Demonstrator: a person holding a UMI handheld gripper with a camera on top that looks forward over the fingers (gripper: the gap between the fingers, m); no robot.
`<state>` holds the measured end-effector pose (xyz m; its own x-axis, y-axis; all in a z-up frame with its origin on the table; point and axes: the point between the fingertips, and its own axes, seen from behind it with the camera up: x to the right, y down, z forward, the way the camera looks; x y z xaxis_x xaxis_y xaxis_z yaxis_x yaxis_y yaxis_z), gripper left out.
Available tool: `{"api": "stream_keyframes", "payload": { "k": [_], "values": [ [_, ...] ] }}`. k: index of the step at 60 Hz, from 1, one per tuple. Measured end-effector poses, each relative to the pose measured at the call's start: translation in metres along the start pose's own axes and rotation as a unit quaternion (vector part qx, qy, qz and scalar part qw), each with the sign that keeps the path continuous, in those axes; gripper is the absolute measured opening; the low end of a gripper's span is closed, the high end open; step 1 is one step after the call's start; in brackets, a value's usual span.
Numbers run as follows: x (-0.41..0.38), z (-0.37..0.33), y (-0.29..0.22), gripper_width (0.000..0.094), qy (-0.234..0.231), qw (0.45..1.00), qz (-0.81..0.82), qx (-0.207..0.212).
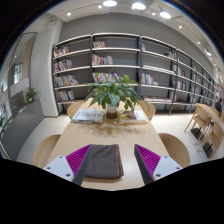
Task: Fold towel
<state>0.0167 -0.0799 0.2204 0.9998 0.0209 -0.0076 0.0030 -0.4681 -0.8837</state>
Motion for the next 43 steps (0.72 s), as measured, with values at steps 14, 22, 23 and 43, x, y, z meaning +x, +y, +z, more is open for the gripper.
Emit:
{"api": "stream_keyframes", "payload": {
  "k": [14,22,23,43],
  "values": [
    [-0.006,-0.081,0.024,0.0857,0.008,1.0,0.003,0.016],
    [-0.012,-0.113,0.045,0.0856,0.01,1.0,0.002,0.007],
    [-0.013,-0.116,0.047,0.0856,0.009,1.0,0.002,0.007],
    [-0.011,-0.157,0.066,0.0854,0.013,1.0,-0.011,0.009]
  ]
}}
